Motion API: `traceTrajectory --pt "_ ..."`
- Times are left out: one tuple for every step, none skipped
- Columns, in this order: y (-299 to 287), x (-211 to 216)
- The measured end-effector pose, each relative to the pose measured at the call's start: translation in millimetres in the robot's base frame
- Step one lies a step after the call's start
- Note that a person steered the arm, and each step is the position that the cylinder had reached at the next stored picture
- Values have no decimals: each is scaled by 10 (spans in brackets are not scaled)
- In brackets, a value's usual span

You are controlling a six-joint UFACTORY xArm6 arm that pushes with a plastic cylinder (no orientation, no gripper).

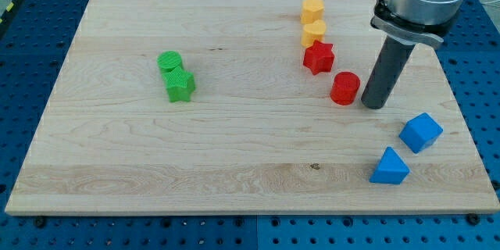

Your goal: Push the red circle left a bit

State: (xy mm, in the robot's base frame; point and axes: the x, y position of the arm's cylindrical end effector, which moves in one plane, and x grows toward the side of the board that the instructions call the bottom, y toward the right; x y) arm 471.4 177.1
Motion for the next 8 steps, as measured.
traceTrajectory --pt "77 -112" --pt "67 -244" --pt "61 -230" --pt "61 -51" --pt "45 -22" --pt "31 -81" --pt "31 -193" --pt "31 -207"
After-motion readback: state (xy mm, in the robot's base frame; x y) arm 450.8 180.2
